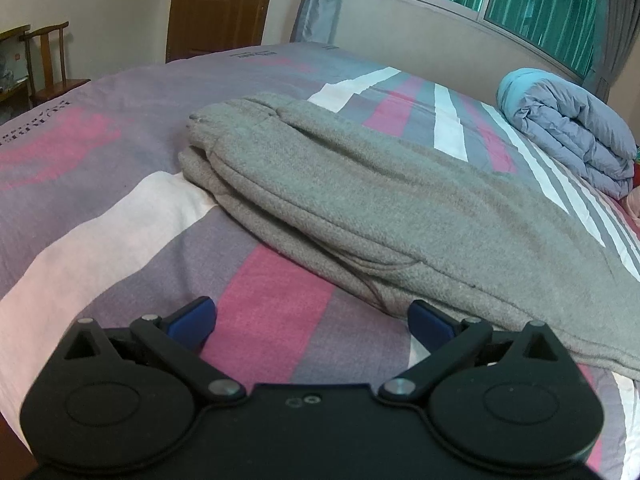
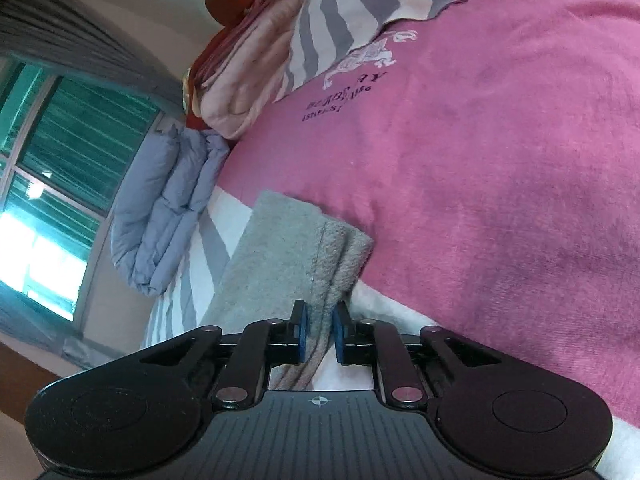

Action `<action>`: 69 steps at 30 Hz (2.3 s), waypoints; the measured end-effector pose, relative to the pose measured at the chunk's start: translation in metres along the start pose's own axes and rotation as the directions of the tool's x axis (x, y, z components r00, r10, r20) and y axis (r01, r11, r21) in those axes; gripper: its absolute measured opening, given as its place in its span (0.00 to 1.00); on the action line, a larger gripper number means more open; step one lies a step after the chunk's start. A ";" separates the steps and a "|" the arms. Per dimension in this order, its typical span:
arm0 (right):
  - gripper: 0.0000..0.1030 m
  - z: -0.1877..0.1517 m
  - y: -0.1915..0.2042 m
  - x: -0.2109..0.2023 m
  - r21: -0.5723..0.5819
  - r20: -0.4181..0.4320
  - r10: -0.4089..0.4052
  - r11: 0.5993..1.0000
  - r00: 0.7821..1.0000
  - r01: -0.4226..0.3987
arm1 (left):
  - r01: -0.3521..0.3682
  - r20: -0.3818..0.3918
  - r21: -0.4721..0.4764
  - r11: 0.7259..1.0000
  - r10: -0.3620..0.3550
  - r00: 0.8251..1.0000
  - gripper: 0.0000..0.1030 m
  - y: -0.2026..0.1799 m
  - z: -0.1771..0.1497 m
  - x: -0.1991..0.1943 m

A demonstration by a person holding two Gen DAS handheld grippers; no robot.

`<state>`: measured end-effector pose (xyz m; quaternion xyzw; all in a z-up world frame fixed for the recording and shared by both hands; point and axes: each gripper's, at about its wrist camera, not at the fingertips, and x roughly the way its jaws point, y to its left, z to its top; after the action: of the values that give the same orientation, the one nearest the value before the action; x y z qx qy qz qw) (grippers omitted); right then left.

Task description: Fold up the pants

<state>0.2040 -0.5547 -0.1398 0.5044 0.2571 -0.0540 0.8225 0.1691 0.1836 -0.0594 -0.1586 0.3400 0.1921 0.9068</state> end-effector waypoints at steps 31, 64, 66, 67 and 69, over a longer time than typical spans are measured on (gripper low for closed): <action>0.21 0.014 -0.001 0.003 0.003 -0.058 0.029 1.000 0.998 -0.029 | 0.061 0.173 -0.206 0.977 -0.025 0.985 0.67 0.063 0.055 0.014; 0.09 0.017 0.005 0.035 -0.027 -0.080 0.011 1.000 0.997 -0.013 | 0.082 0.183 -0.143 0.986 -0.055 0.982 0.86 0.027 0.003 0.016; 0.09 0.014 0.018 0.030 -0.080 -0.060 -0.010 0.997 0.998 0.006 | 0.067 0.204 -0.152 0.986 -0.035 0.978 0.88 0.029 0.002 0.008; 0.09 0.012 0.026 0.024 -0.094 -0.037 0.005 0.996 0.999 -0.008 | 0.053 0.218 -0.157 0.986 -0.018 0.976 0.87 0.031 0.002 0.004; 0.09 0.008 0.046 0.012 -0.149 0.001 0.040 0.988 0.999 -0.040 | 0.041 0.241 -0.180 0.983 0.003 0.970 0.88 0.038 0.003 -0.004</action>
<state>0.2326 -0.5371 -0.1059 0.4464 0.2484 -0.0193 0.8594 0.1513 0.2173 -0.0604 -0.2203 0.2069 0.2316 0.9247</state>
